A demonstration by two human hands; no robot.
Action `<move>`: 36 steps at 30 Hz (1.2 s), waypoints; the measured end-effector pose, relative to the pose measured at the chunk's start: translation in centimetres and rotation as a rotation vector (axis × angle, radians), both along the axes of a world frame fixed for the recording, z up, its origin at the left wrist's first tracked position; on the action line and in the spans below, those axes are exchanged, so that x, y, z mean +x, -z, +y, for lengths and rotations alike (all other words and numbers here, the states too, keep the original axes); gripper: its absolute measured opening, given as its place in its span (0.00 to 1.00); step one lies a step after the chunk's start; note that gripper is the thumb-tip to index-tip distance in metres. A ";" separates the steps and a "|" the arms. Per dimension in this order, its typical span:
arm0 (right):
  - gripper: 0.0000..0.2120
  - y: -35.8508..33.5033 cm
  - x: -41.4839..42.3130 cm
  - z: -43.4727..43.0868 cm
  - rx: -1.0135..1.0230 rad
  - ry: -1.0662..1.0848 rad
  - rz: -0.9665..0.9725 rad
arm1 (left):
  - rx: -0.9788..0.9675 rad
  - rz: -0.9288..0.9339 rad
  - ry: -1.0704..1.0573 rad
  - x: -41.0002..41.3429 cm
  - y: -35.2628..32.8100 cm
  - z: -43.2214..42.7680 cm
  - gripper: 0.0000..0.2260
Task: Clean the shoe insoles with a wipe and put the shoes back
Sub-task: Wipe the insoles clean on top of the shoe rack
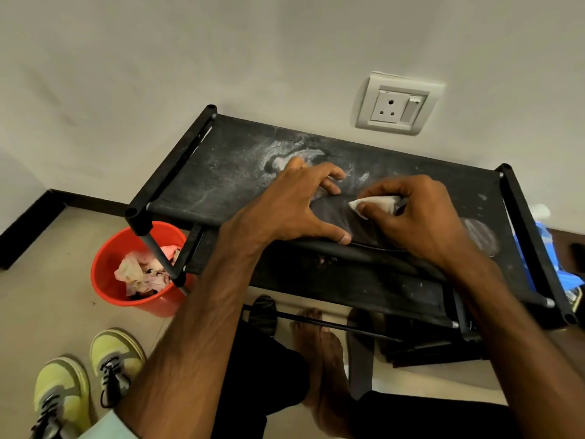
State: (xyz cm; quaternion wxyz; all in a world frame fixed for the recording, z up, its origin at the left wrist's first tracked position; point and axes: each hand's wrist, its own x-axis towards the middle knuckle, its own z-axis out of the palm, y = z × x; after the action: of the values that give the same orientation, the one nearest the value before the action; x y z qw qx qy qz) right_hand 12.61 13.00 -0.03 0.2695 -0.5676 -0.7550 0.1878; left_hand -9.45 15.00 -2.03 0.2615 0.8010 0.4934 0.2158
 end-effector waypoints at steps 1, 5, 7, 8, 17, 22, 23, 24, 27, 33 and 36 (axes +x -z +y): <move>0.06 0.0 -0.1 0.0 0.010 -0.011 0.001 | -0.008 0.008 0.004 -0.2 -0.1 0.0 0.44; 0.06 -0.2 -0.6 -0.1 0.025 -0.037 0.018 | -0.063 0.019 0.003 -1.0 -0.3 -0.3 0.43; 0.07 -0.3 -0.9 0.0 0.018 -0.052 -0.006 | -0.081 0.014 0.002 -1.0 -0.3 -0.4 0.43; 0.07 -0.3 -1.1 0.1 0.018 -0.059 -0.025 | -0.088 0.012 0.003 -0.9 -0.3 -0.4 0.43; 0.07 -0.5 -3.8 2.6 -0.045 -0.066 -0.208 | -0.128 -0.036 -0.027 -0.8 0.3 -0.4 0.48; 0.09 -1.1 -3.9 2.4 -0.117 -0.134 -0.330 | -0.120 -0.051 -0.048 -0.7 0.4 -0.3 0.47; 0.09 -1.3 -3.7 2.0 -0.120 -0.154 -0.327 | -0.117 -0.053 -0.053 -0.6 0.4 -0.3 0.47; 0.09 -1.4 -3.4 1.6 -0.129 -0.170 -0.321 | -0.115 -0.054 -0.056 -0.6 0.4 -0.2 0.47; 0.10 -2.0 -2.0 0.4 -0.189 -0.193 -0.319 | -0.104 -0.049 -0.067 -0.4 0.4 -0.3 0.48; 0.09 -2.2 -1.3 -0.8 -0.205 -0.156 -0.360 | -0.133 -0.028 -0.079 -0.5 0.3 0.1 0.51; 0.09 -1.4 -2.7 -0.1 -0.115 -0.078 -0.431 | -0.169 -0.040 -0.069 -0.7 0.3 0.1 0.52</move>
State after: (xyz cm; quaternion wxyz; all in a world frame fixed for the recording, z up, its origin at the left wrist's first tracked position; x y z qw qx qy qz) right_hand 9.89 12.95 1.39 0.0617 -0.5793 -0.8046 0.1152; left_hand -10.16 15.13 -2.32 0.3303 0.7542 0.5317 0.1982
